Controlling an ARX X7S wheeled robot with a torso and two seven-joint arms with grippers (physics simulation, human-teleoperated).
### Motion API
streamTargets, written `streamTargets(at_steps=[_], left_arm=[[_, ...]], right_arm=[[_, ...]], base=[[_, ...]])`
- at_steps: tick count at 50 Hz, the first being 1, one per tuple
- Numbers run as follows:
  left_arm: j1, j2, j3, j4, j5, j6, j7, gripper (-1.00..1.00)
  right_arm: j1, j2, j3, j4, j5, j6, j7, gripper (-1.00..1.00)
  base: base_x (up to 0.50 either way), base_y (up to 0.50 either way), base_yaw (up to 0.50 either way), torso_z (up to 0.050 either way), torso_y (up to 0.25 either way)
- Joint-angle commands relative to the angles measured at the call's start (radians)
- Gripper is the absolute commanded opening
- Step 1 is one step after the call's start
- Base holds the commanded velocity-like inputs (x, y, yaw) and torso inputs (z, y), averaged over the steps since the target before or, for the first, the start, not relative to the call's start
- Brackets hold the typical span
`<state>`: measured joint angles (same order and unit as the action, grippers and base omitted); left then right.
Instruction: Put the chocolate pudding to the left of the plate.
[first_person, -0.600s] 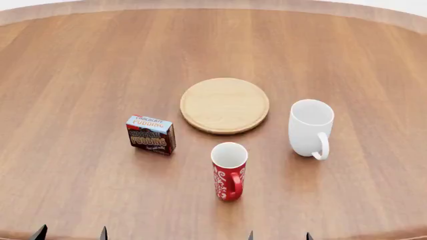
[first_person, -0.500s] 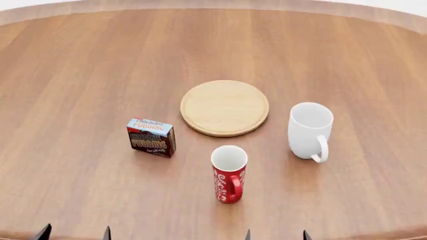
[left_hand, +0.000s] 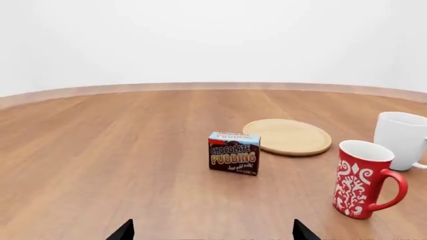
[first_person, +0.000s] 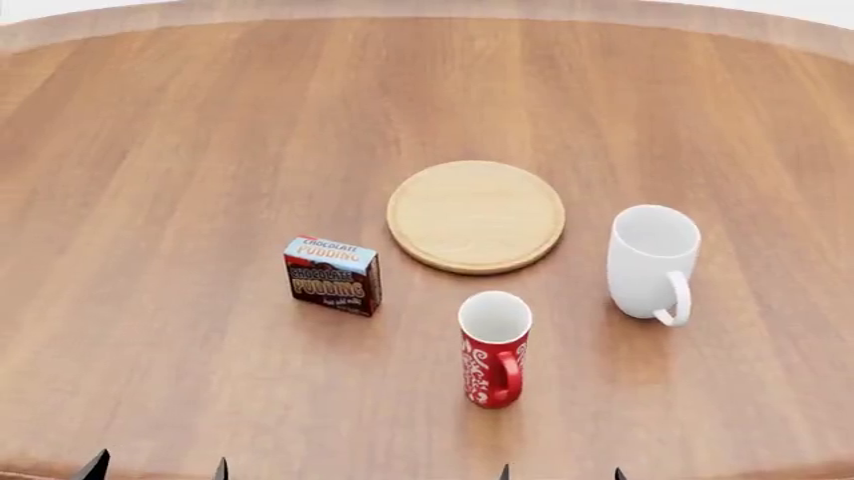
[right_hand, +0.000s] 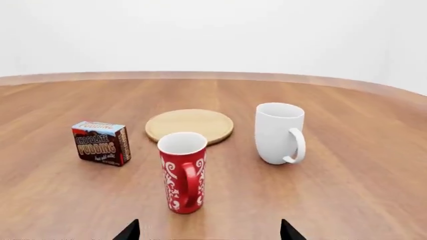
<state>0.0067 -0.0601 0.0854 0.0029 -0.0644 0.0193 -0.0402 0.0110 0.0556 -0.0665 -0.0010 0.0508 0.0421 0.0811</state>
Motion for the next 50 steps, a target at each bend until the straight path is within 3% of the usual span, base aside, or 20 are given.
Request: streamTargets(at_steps=[1, 50], left_arm=[[-0.001, -0.018, 0.029, -0.01, -0.018, 0.011, -0.007, 1.0], [0.0, -0.067, 0.091, -0.002, -0.056, 0.025, -0.061, 1.0]], right_arm=[[0.0, 0.021, -0.027, -0.002, 0.009, 0.001, 0.022, 1.0], [-0.002, 0.07, -0.098, -0.011, 0.031, -0.015, 0.084, 1.0]], base=[[0.0, 0.2, 0.0, 0.0, 0.0], [0.0, 0.2, 0.0, 0.0, 0.0]])
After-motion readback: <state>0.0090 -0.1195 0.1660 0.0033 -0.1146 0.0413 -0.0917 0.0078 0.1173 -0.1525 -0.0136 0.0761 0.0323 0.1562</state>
